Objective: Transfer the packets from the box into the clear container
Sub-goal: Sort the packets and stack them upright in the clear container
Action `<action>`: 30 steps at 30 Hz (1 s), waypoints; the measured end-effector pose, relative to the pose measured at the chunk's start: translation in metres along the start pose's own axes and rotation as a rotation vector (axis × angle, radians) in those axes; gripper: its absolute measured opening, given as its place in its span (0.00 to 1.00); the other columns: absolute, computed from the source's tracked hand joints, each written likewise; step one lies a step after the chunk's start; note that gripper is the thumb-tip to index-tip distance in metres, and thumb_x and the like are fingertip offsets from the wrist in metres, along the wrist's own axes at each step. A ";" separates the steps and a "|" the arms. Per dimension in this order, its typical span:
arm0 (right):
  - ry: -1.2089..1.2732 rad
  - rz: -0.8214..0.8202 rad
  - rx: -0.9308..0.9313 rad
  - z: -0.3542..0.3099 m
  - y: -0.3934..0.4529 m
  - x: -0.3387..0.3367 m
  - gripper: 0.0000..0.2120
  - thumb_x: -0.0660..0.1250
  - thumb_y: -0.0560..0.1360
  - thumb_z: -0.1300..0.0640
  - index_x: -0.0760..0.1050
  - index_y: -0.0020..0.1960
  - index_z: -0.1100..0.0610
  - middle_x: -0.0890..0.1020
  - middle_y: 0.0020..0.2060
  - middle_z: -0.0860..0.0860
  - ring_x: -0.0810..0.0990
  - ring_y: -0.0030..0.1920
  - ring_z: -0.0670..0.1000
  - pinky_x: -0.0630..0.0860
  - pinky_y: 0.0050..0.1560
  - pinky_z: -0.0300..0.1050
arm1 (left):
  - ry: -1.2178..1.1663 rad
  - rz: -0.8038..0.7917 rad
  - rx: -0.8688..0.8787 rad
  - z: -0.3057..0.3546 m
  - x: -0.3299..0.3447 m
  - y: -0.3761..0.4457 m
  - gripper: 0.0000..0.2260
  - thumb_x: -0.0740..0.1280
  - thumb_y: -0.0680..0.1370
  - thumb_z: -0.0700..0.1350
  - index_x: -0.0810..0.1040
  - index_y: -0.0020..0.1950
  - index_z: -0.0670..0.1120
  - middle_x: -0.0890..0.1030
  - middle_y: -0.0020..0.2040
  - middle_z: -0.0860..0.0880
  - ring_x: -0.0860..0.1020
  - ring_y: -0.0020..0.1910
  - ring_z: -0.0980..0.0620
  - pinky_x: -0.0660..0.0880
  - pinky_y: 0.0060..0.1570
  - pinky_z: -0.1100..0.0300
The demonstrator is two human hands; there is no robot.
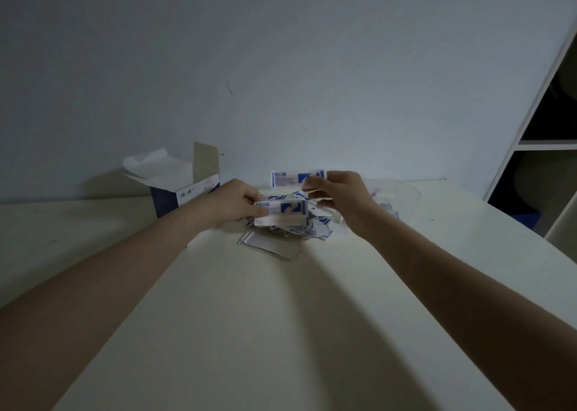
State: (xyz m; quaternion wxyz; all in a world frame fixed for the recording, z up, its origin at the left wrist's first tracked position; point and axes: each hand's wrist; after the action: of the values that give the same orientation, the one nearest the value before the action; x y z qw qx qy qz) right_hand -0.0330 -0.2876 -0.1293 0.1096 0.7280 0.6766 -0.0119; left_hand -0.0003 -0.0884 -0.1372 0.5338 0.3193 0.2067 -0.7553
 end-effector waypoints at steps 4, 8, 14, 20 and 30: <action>0.202 0.013 0.054 -0.013 0.000 -0.006 0.11 0.69 0.72 0.63 0.70 0.34 0.57 0.79 0.39 0.54 0.77 0.40 0.48 0.75 0.41 0.38 | -0.057 0.063 -0.048 -0.004 -0.006 -0.005 0.13 0.67 0.77 0.44 0.75 0.32 0.45 0.76 0.26 0.52 0.70 0.22 0.59 0.65 0.22 0.73; 0.172 -0.144 0.216 -0.009 -0.003 -0.003 0.13 0.70 0.71 0.65 0.69 0.32 0.57 0.79 0.42 0.55 0.75 0.45 0.51 0.74 0.46 0.41 | -0.136 0.055 -0.055 0.003 -0.002 -0.009 0.06 0.64 0.78 0.42 0.79 0.43 0.43 0.76 0.32 0.48 0.72 0.24 0.60 0.65 0.21 0.75; 0.252 0.051 0.160 -0.004 -0.004 0.014 0.10 0.68 0.70 0.70 0.71 0.35 0.60 0.78 0.35 0.57 0.77 0.37 0.53 0.77 0.47 0.46 | -0.185 -0.022 0.027 0.011 0.008 -0.013 0.10 0.70 0.74 0.39 0.80 0.55 0.40 0.79 0.39 0.46 0.73 0.32 0.57 0.70 0.33 0.68; 0.368 0.134 0.103 -0.023 0.002 -0.005 0.05 0.67 0.72 0.69 0.74 0.45 0.61 0.79 0.37 0.54 0.76 0.40 0.48 0.75 0.45 0.38 | -0.154 0.127 0.075 0.006 0.002 -0.016 0.06 0.70 0.75 0.41 0.77 0.48 0.40 0.78 0.40 0.45 0.75 0.34 0.59 0.67 0.25 0.74; 0.300 -0.118 0.154 -0.008 -0.001 0.004 0.07 0.65 0.75 0.66 0.73 0.39 0.61 0.79 0.41 0.57 0.78 0.43 0.53 0.77 0.45 0.42 | -0.162 0.063 0.064 0.010 0.007 -0.013 0.15 0.69 0.75 0.45 0.76 0.45 0.31 0.70 0.35 0.42 0.65 0.35 0.49 0.59 0.30 0.60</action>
State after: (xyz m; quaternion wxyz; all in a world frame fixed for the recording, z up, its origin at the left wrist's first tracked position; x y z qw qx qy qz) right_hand -0.0352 -0.2818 -0.1221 -0.0497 0.6869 0.7241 0.0385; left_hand -0.0168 -0.0956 -0.1356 0.5619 0.2803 0.1283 -0.7676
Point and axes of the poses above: each hand's wrist, its own y-axis towards the middle knuckle, its own x-axis out of the palm, z = x × y
